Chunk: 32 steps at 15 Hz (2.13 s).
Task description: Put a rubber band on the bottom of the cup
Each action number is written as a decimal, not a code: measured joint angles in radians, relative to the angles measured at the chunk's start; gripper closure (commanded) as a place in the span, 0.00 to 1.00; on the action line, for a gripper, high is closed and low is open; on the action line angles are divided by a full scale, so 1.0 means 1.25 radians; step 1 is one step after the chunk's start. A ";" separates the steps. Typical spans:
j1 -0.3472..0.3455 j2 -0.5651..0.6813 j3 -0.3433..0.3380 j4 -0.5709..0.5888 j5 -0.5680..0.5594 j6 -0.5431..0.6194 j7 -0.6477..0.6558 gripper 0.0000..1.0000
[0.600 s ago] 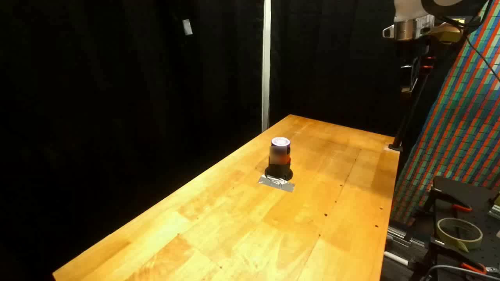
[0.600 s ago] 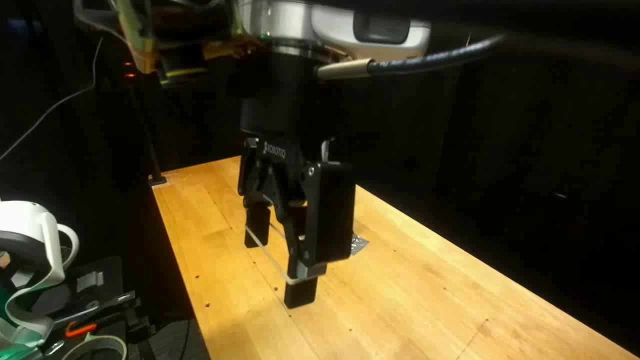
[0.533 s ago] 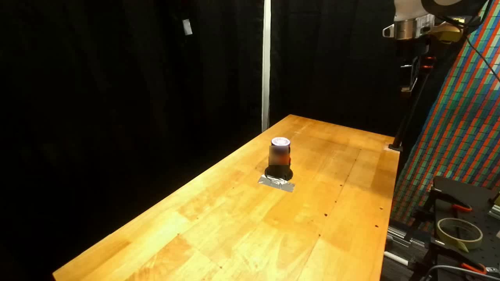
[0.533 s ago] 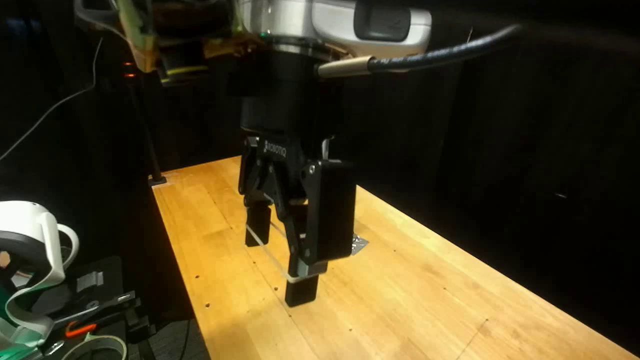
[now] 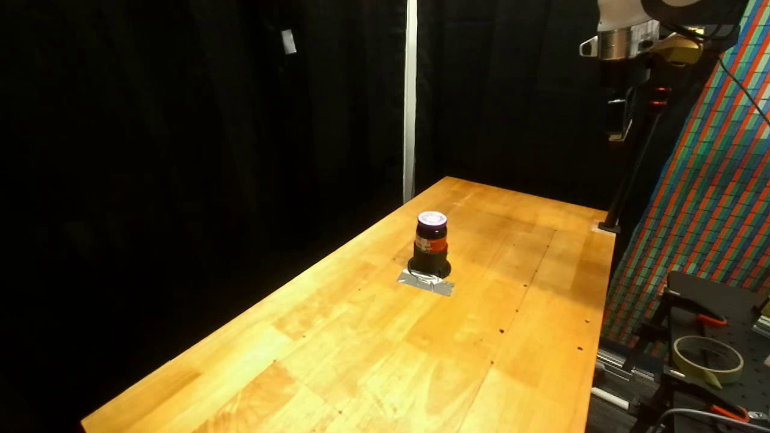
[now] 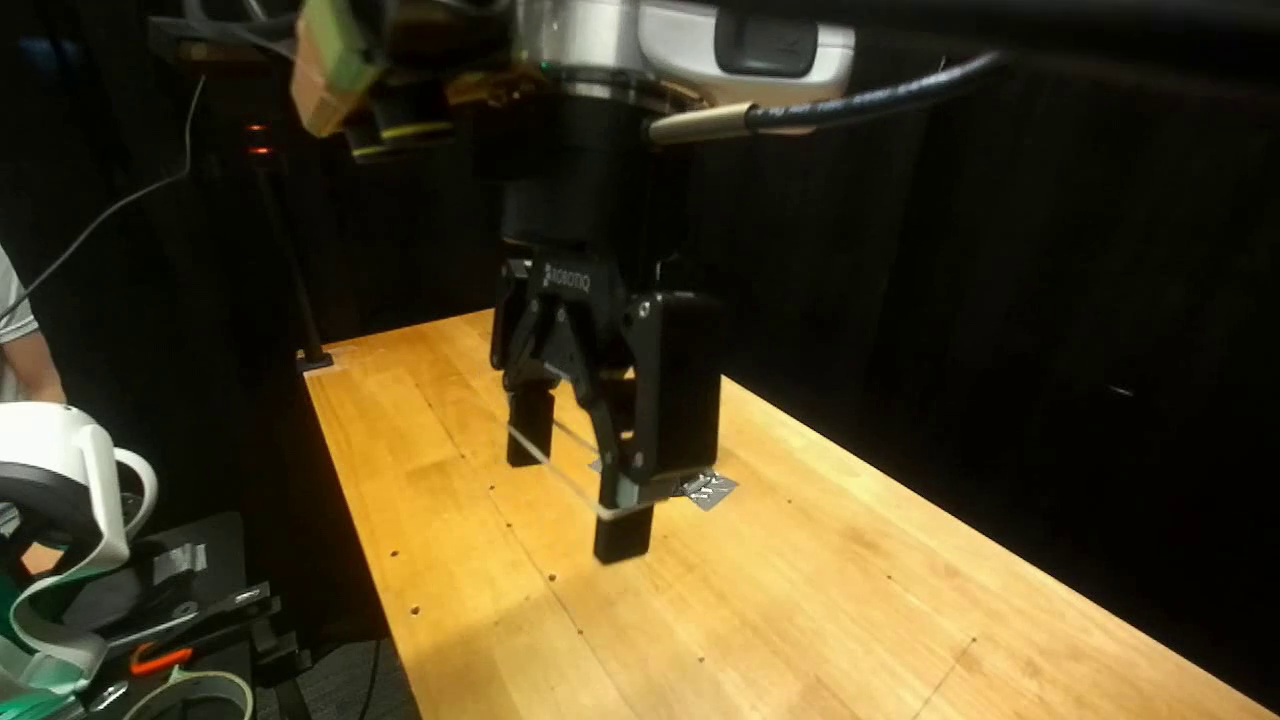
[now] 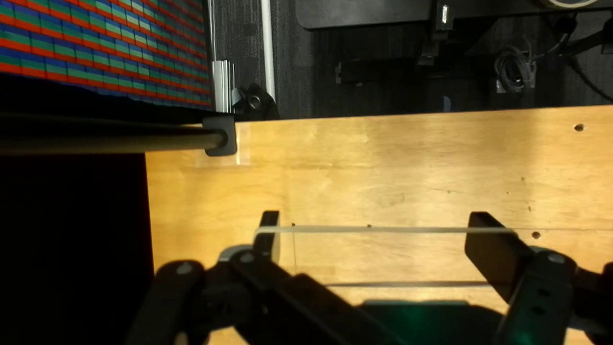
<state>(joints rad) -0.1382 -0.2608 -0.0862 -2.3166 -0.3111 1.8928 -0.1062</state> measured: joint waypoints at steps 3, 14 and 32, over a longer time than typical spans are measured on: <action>0.051 0.081 0.035 0.086 0.024 0.014 0.017 0.00; 0.161 0.525 0.122 0.502 0.138 0.128 0.073 0.00; 0.169 0.826 0.125 0.766 0.258 0.139 0.068 0.00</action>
<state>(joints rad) 0.0725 0.7711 0.0696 -1.3590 0.0113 2.0661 -0.0213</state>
